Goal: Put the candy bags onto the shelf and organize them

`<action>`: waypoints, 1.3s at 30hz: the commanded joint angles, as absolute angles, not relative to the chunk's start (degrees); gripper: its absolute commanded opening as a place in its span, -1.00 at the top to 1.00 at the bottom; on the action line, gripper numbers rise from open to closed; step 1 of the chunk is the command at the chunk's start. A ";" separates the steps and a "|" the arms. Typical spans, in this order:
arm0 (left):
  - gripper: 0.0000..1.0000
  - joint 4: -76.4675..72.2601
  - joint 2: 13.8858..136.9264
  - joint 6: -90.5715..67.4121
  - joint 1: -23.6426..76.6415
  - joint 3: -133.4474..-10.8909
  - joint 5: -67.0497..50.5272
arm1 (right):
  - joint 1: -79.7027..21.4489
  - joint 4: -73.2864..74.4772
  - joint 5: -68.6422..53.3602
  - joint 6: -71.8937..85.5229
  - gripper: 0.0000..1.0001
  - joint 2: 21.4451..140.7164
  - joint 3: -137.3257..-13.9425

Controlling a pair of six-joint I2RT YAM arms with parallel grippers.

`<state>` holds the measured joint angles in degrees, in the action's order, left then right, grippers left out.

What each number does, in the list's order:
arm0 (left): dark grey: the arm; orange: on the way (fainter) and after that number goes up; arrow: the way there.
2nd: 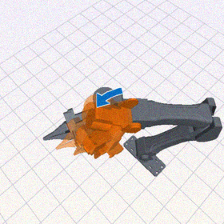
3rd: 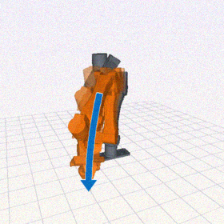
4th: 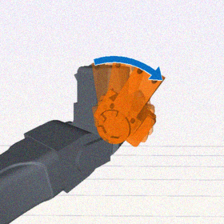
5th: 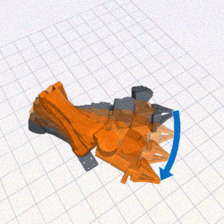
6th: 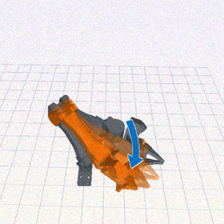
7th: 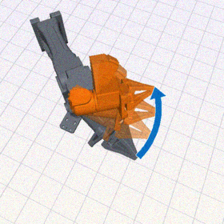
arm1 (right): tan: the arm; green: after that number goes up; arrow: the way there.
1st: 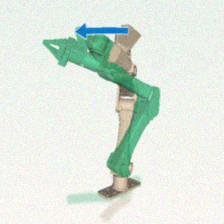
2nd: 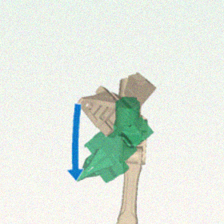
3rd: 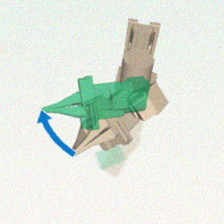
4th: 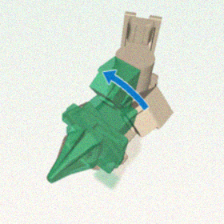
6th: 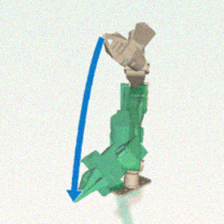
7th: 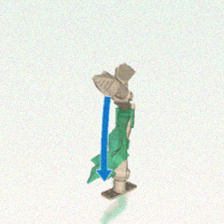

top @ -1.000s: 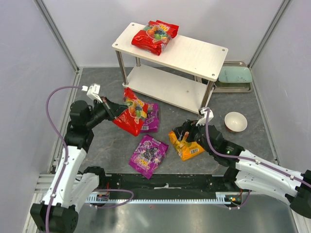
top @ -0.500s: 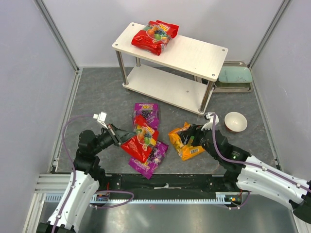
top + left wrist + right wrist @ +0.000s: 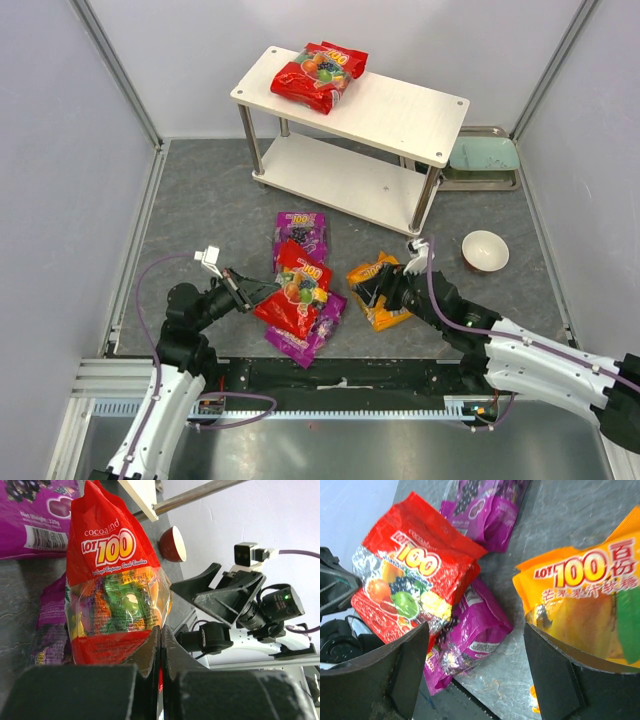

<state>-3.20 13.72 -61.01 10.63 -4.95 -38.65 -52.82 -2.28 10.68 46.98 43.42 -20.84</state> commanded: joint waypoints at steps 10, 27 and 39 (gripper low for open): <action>0.97 15.56 16.70 -51.94 10.81 -11.60 -31.12 | -56.68 -23.90 7.82 58.62 -0.70 55.89 -17.31; 0.97 15.73 18.63 -51.50 11.42 -11.78 -30.76 | -62.84 -29.45 13.71 58.97 -0.69 71.27 -26.19; 0.97 15.82 17.93 -51.59 11.87 -11.69 -30.94 | -63.46 -31.73 14.50 61.69 -0.57 77.87 -28.56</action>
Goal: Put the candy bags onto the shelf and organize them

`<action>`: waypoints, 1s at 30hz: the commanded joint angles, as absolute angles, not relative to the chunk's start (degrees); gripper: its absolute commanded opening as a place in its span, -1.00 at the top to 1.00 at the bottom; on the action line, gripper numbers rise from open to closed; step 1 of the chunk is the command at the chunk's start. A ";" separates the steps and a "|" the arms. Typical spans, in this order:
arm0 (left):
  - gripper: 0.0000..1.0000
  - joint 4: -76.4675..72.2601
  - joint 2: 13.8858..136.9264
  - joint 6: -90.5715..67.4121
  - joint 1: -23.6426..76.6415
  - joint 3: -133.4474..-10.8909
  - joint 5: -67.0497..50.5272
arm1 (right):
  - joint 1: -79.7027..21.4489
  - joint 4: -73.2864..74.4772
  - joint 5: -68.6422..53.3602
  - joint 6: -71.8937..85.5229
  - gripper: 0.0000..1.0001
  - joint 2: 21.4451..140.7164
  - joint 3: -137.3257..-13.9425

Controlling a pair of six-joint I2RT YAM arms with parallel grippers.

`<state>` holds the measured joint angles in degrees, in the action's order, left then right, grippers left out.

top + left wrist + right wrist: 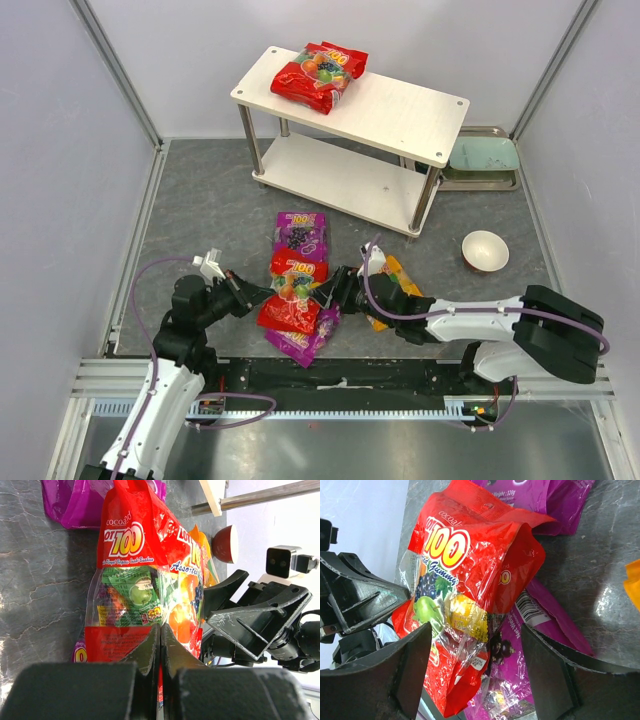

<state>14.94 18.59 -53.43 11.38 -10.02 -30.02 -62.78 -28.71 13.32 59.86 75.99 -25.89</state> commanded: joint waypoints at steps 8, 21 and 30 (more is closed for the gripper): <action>0.97 15.73 17.84 -51.68 12.30 -11.43 -31.11 | -63.81 -34.71 14.06 62.75 -0.30 80.68 -29.00; 0.27 15.64 16.09 -52.47 12.57 -11.25 -31.20 | -63.81 -37.53 12.66 62.49 0.73 80.78 -28.74; -0.60 17.75 16.26 -51.94 12.48 -15.29 -26.64 | -63.90 -27.26 14.24 54.60 1.00 70.94 -31.45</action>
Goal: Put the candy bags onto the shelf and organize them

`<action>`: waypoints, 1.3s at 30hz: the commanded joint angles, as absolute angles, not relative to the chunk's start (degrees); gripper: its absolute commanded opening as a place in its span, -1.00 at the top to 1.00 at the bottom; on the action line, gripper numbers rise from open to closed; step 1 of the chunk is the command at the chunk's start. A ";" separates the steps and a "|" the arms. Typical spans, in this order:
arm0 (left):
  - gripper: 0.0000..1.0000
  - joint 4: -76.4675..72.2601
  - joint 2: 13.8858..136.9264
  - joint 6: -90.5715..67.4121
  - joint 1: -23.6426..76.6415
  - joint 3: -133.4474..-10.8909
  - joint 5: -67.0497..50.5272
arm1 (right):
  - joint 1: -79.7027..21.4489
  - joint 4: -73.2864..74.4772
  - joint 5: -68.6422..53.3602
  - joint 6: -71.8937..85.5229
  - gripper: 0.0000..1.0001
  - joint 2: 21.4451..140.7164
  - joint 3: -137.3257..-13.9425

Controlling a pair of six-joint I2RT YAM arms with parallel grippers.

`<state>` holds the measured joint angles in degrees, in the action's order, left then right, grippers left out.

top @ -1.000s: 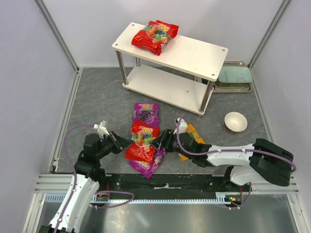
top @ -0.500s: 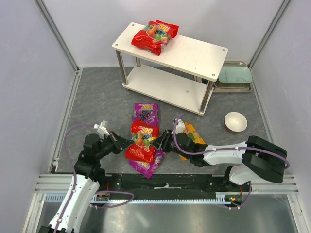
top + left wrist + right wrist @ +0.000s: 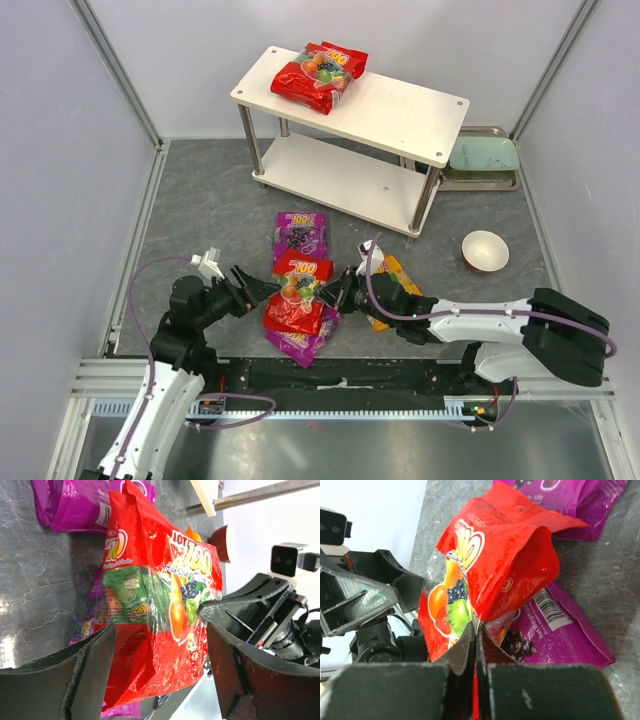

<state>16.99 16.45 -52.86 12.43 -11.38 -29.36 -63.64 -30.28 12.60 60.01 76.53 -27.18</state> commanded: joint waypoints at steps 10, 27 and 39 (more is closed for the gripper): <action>-0.86 16.79 20.56 -48.61 12.57 -17.67 -21.80 | -63.90 -2.92 13.71 37.29 1.00 59.68 -48.50; -0.91 10.73 23.82 -47.72 12.57 -12.92 -23.20 | -52.84 19.16 10.76 15.03 1.00 71.00 -97.01; -0.90 6.59 24.44 -49.22 12.48 -9.49 -26.98 | -25.86 17.59 -11.85 20.47 1.00 87.43 -119.35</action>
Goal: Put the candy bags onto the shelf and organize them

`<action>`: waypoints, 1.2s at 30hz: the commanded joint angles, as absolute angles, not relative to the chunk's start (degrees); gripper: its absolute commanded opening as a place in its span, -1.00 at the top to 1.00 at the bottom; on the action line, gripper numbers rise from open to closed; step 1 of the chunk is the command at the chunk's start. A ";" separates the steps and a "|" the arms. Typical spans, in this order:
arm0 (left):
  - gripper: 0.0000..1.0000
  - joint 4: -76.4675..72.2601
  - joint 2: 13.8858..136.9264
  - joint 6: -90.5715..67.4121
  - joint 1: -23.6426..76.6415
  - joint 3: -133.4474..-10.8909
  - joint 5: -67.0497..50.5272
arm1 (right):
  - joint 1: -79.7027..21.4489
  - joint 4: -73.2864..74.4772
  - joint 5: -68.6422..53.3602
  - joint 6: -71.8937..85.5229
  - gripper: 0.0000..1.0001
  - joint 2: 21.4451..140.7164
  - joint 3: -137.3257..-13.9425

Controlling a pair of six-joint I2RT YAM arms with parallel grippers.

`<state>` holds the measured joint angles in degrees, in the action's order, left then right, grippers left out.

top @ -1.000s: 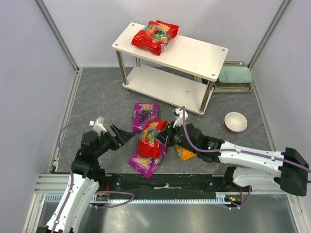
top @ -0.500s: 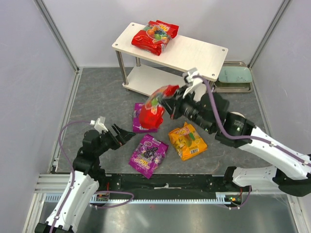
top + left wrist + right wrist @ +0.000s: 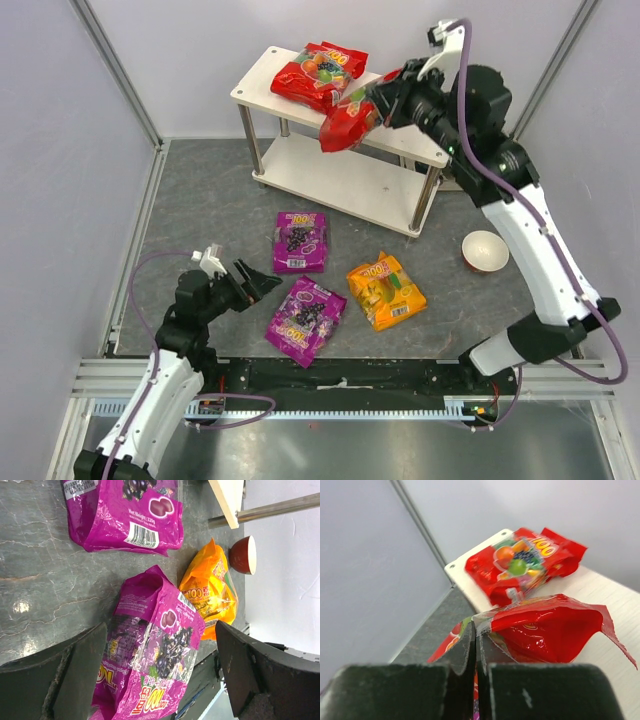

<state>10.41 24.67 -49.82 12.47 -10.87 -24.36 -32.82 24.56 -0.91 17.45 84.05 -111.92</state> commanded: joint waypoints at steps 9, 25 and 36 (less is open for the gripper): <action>-0.90 5.98 24.17 -49.22 12.48 -9.23 -28.12 | -9.50 1.69 -32.57 38.02 1.00 94.83 -117.00; -0.89 5.10 24.70 -49.57 12.57 -9.14 -29.00 | -6.95 -7.12 -38.24 39.73 1.00 85.08 -91.24; -0.89 5.10 24.70 -49.57 12.57 -9.14 -29.09 | -5.63 -5.45 -30.94 38.76 1.00 86.48 -89.82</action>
